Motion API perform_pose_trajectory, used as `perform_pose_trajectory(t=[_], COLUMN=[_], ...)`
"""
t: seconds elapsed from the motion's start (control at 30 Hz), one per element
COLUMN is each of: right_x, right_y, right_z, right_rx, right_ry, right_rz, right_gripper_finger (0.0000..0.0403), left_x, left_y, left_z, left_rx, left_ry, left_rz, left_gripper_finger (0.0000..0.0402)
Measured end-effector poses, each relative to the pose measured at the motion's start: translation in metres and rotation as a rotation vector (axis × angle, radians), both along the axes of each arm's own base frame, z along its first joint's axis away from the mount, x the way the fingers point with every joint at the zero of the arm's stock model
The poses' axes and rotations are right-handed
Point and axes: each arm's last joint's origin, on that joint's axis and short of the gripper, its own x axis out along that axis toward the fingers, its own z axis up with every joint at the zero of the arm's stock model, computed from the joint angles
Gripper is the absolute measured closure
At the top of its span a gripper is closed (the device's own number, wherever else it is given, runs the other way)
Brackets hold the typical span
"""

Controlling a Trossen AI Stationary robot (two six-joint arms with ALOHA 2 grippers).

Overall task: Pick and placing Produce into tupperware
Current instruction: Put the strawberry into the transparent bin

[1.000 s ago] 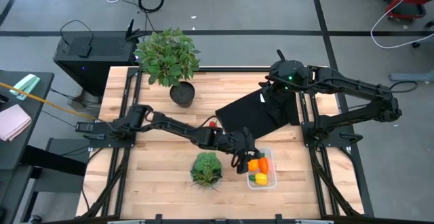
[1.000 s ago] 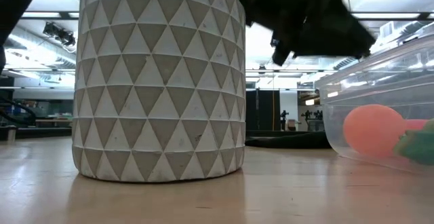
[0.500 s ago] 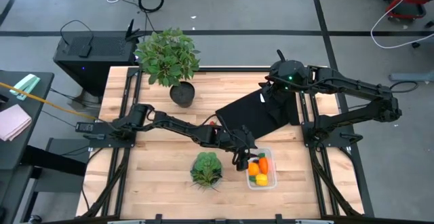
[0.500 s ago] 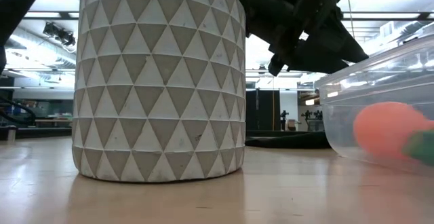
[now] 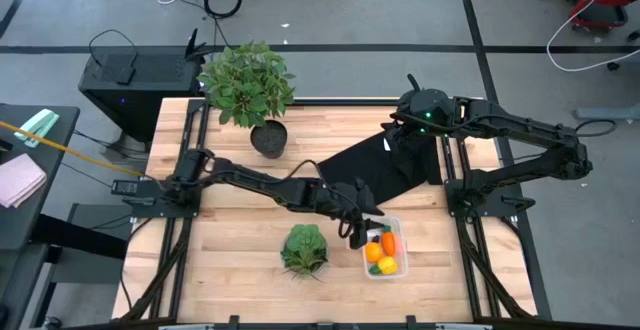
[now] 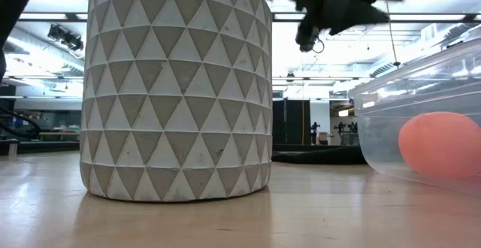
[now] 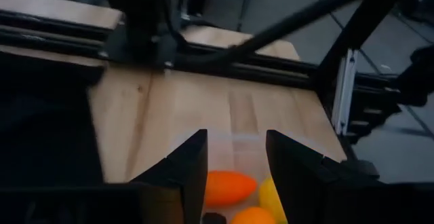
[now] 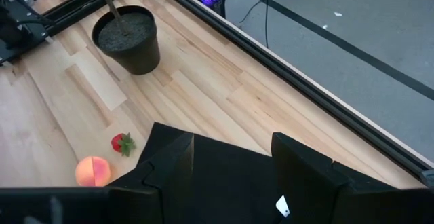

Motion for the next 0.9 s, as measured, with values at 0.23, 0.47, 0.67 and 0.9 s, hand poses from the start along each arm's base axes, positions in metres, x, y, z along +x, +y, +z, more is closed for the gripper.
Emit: perform_pose_trajectory(t=[0.23,0.47,0.67,0.9], right_x=[0.000,0.002,0.015,0.049], right_y=[0.000,0.001,0.000,-0.007], right_z=[0.000,-0.001,-0.007,-0.031], right_rx=[-0.007,0.016,0.038,0.058], right_ry=[0.007,0.004,0.027,0.094], right_rz=[0.014,0.066,0.168,0.273], right_gripper_finger=[0.0198,0.0198,0.0198,0.0198], left_x=[-0.029,-0.077,-0.120,-0.166], left_y=[-0.006,-0.023,-0.032,-0.041], left_z=[0.047,0.098,0.117,0.124], left_rx=[0.057,0.137,0.168,0.109], left_ry=[-0.007,0.000,0.081,0.001], left_rz=[0.117,0.272,0.424,0.628], left_gripper_finger=[0.0273,0.0294,0.0299,0.0304])
